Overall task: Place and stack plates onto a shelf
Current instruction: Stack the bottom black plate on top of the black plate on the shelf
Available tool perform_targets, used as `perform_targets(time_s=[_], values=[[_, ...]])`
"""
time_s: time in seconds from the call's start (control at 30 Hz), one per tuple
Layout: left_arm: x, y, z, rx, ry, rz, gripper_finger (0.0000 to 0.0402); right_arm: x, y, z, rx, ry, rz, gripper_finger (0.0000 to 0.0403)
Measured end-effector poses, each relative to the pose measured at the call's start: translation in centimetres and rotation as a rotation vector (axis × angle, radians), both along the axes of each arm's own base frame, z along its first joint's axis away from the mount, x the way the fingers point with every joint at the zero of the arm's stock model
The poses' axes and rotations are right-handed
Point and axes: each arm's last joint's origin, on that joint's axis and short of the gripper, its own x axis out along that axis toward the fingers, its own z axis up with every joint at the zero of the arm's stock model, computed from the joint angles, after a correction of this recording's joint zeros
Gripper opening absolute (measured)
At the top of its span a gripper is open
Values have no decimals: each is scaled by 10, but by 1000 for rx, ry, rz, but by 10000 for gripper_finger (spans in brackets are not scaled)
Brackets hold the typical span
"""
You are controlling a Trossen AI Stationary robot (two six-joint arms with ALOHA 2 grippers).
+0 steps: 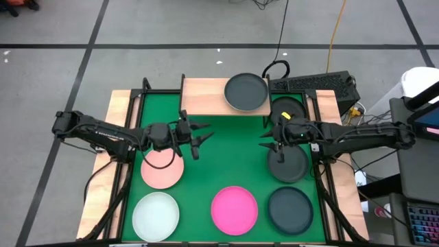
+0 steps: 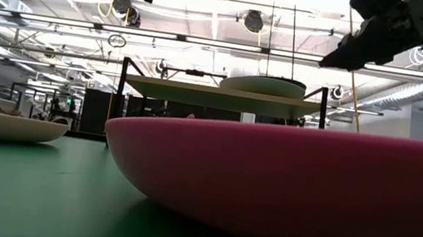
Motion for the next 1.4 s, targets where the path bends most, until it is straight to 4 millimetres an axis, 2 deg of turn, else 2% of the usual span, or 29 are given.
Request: perform_targets(time_s=[0.3,0.53,0.63,0.9,1.07,1.4], values=[[0,-1,-1,-5,8,-6,172,-2,0,0,-5,0,-4,130],[0,-1,2,-8,-24,-5,172,-9,-8,20,-78,233,-241,130],[0,-1,6,-12,-68,-6,172,-10,-8,21,-85,267,-277,130],[0,-1,7,-24,-74,-6,172,-19,-8,-17,-34,385,-322,130],[0,-3,7,-24,-74,-11,173,-28,-6,-41,63,474,-358,130],[0,-2,7,-5,-68,-7,173,-27,1,-43,342,491,-261,130]])
